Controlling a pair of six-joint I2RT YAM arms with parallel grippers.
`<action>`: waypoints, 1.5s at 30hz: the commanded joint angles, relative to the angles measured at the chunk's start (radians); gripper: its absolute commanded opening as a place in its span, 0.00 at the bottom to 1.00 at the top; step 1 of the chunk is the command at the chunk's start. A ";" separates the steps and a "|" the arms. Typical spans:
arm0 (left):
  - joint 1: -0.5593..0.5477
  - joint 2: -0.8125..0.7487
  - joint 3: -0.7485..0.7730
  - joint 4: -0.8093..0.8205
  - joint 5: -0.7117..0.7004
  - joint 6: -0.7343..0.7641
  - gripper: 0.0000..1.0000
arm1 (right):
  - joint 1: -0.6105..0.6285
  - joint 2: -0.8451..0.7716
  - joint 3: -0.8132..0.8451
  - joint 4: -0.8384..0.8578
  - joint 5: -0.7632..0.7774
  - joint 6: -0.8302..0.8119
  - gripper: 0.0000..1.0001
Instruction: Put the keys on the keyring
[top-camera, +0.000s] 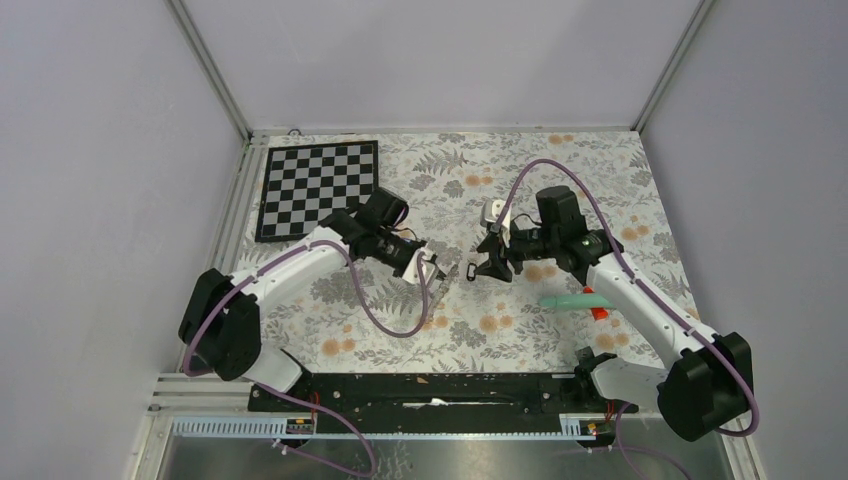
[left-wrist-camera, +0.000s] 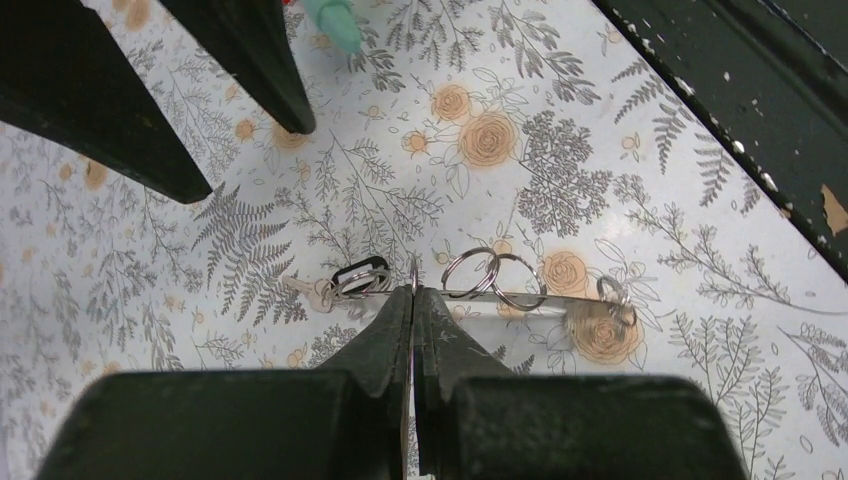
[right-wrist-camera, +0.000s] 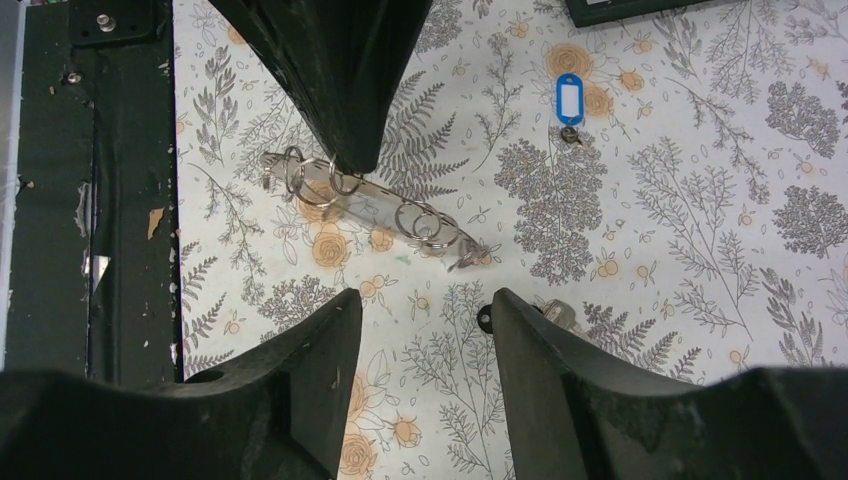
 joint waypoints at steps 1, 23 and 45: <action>0.004 -0.049 -0.005 -0.093 0.064 0.241 0.00 | 0.007 -0.014 -0.010 -0.012 -0.004 -0.027 0.57; 0.019 -0.050 -0.109 0.650 0.114 -0.931 0.00 | 0.007 0.008 -0.045 0.076 -0.082 0.080 0.57; 0.018 0.018 -0.080 0.869 0.042 -1.349 0.00 | 0.014 -0.069 -0.018 0.029 -0.029 -0.017 0.52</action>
